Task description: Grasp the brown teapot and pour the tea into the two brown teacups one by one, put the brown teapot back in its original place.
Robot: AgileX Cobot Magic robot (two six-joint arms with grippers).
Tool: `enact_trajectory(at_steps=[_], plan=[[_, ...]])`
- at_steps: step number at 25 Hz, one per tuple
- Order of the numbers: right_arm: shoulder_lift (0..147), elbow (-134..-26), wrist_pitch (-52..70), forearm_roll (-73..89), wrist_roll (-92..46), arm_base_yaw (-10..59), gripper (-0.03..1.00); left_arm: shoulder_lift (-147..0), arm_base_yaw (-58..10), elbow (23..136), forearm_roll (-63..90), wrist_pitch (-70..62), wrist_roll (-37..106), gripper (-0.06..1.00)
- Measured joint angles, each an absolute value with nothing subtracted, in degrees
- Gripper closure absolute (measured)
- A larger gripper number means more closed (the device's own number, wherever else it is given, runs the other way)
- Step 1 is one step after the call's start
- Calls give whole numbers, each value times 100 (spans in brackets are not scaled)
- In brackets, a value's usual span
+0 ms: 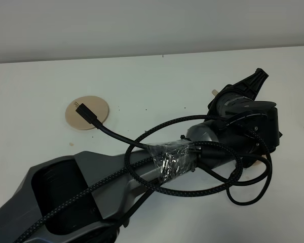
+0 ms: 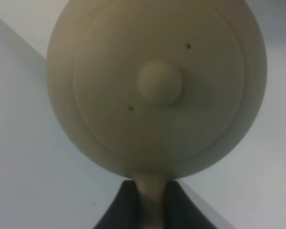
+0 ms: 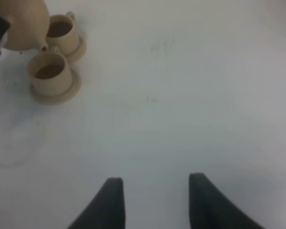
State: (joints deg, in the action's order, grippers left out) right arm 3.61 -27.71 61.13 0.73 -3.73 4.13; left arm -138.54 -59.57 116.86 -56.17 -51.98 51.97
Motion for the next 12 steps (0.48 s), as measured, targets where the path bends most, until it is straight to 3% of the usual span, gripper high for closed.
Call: enact_trajectory(at_steps=[12], plan=[[361, -2771, 6114, 73, -373, 413, 64, -13854, -5957, 11686, -5617, -5193, 5482, 82]])
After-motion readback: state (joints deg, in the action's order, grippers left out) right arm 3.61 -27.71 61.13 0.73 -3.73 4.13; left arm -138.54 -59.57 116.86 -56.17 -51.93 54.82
